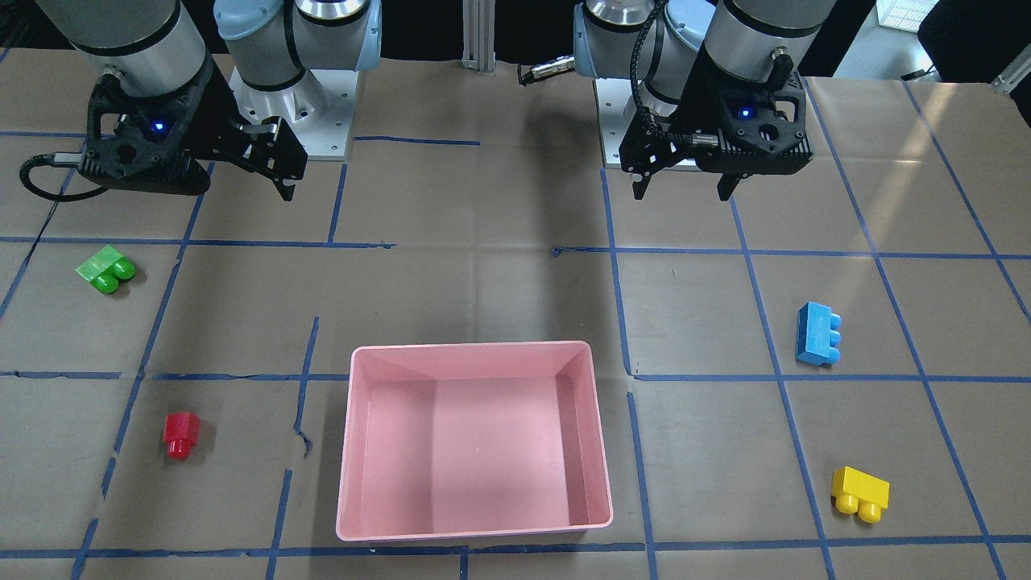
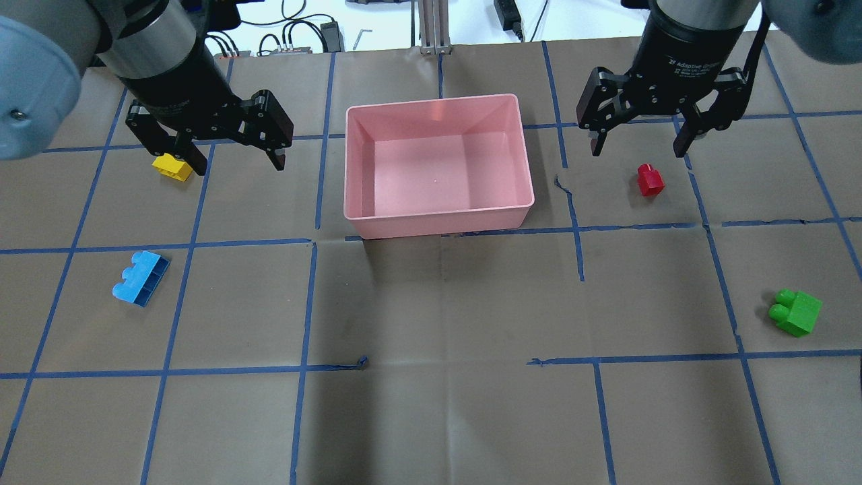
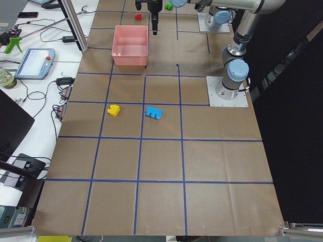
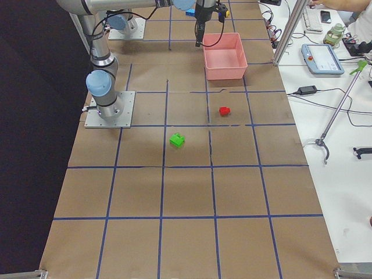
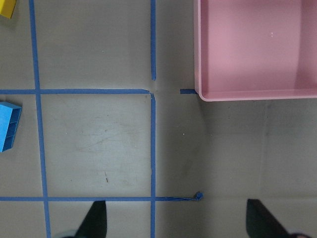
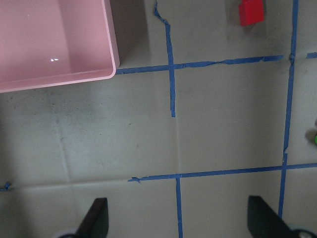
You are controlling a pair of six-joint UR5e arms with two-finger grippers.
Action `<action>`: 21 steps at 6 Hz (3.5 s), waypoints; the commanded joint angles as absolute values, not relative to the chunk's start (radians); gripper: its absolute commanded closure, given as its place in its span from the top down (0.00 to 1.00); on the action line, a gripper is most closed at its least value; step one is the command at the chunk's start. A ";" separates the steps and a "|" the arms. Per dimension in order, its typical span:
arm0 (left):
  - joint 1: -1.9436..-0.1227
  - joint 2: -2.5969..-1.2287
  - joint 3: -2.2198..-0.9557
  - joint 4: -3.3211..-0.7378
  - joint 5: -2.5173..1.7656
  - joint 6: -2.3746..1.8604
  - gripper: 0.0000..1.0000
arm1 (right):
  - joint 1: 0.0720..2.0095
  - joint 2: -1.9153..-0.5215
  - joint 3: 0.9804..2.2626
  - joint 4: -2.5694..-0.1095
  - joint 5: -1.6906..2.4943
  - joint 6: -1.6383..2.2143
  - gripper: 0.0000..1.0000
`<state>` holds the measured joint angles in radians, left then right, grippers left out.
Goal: Put all blocks into box
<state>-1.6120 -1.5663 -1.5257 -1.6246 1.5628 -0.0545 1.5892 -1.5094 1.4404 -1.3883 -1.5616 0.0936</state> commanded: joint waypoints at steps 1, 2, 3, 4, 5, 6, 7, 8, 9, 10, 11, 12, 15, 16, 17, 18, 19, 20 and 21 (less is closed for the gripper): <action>-1.612 -1.566 -1.526 -1.623 1.563 -0.052 0.99 | 1.589 -1.509 1.440 -1.388 -1.563 0.094 1.00; -1.600 -1.563 -1.522 -1.582 1.566 -0.054 0.99 | 1.589 -1.509 1.440 -1.388 -1.563 0.095 1.00; -1.570 -1.559 -1.519 -1.582 1.613 -0.046 0.99 | 1.589 -1.509 1.442 -1.388 -1.563 0.095 1.00; -1.522 -1.534 -1.538 -1.583 1.668 -0.019 0.99 | 1.589 -1.509 1.442 -1.388 -1.563 0.095 1.00; -1.453 -1.532 -1.554 -1.589 1.670 0.032 0.99 | 1.589 -1.509 1.442 -1.388 -1.563 0.094 1.00; -1.340 -1.535 -1.568 -1.598 1.669 0.076 0.99 | 1.588 -1.509 1.443 -1.390 -1.563 0.095 1.00; -1.215 -1.546 -1.595 -1.624 1.663 0.139 0.99 | 1.588 -1.509 1.443 -1.390 -1.563 0.095 1.00; -1.133 -1.572 -1.624 -1.608 1.655 0.249 0.99 | 1.588 -1.509 1.443 -1.391 -1.562 0.101 1.00; -1.108 -1.622 -1.637 -1.536 1.652 0.385 0.99 | 1.580 -1.505 1.443 -1.396 -1.562 0.100 1.00; -1.101 -1.684 -1.663 -1.449 1.667 0.570 0.99 | 1.572 -1.499 1.440 -1.397 -1.563 0.095 1.00; -1.044 -1.713 -1.724 -1.346 1.655 0.657 0.99 | 1.548 -1.494 1.440 -1.441 -1.574 0.031 1.00; -1.014 -1.742 -1.820 -1.184 1.658 0.699 0.98 | 1.481 -1.482 1.439 -1.456 -1.575 -0.053 1.00; -1.006 -1.831 -1.962 -0.991 1.655 0.862 0.97 | 1.104 -1.479 1.481 -1.456 -1.583 -0.190 0.99; -1.006 -1.891 -1.960 -0.909 1.658 0.889 0.97 | 1.015 -1.491 1.527 -1.465 -1.583 -0.186 0.99; -1.006 -1.922 -1.959 -0.822 1.660 0.969 0.97 | 0.952 -1.493 1.583 -1.501 -1.585 -0.187 0.99; -1.005 -1.930 -1.965 -0.822 1.657 0.962 0.93 | 0.909 -1.515 1.630 -1.502 -1.591 -0.189 0.99; -1.005 -1.946 -1.974 -0.822 1.655 0.962 0.93 | 0.887 -1.520 1.670 -1.515 -1.607 -0.187 0.99; -1.006 -1.963 -1.974 -0.819 1.654 0.962 0.93 | 0.887 -1.502 1.731 -1.628 -1.609 -0.192 0.99; -1.005 -1.965 -1.974 -0.819 1.654 0.966 0.93 | 0.887 -1.494 1.838 -1.761 -1.611 -0.187 0.99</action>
